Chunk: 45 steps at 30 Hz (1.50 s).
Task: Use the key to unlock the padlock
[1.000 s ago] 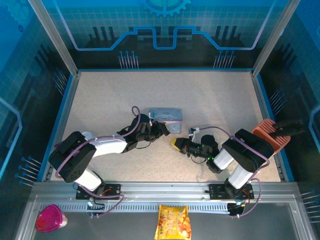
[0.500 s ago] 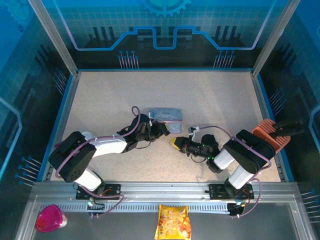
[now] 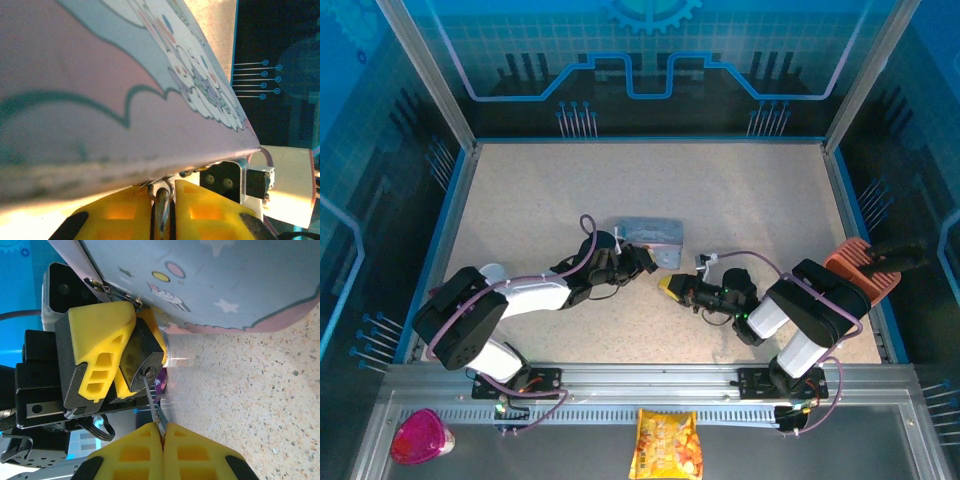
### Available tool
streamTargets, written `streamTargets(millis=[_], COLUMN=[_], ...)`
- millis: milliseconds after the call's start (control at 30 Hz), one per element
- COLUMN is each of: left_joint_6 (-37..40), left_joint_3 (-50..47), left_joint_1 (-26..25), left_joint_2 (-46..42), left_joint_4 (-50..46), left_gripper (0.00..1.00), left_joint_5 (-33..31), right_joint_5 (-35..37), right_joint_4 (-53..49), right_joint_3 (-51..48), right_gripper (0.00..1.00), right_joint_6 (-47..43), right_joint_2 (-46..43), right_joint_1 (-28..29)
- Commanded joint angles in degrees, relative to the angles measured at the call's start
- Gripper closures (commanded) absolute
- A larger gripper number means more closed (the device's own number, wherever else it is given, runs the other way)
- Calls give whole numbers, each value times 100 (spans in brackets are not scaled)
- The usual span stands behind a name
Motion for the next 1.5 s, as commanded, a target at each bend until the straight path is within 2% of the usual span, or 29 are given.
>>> streamTargets(millis=[0, 733, 867, 1100, 1467], left_joint_6=[-42, -95, -153, -83, -127], left_joint_3=[9, -180, -220, -158, -358], left_joint_1=[-95, -243, -287, -676, -704], left_joint_2=[-282, -399, -378, -341, -283], left_joint_4=[307, 555, 765, 1375, 1791], left_gripper=[94, 94, 94, 94, 95], left_joint_5=[308, 393, 396, 359, 326], right_joint_5=[-3, -6, -7, -85, -187], right_joint_4=[223, 223, 223, 223, 223], right_joint_3=[128, 208, 216, 265, 241], right_gripper=[100, 100, 100, 100, 100], right_joint_6=[5, -49, -24, 80, 152], right_joint_2=[54, -41, -28, -118, -143], right_joint_1=[-85, -218, -239, -387, -586])
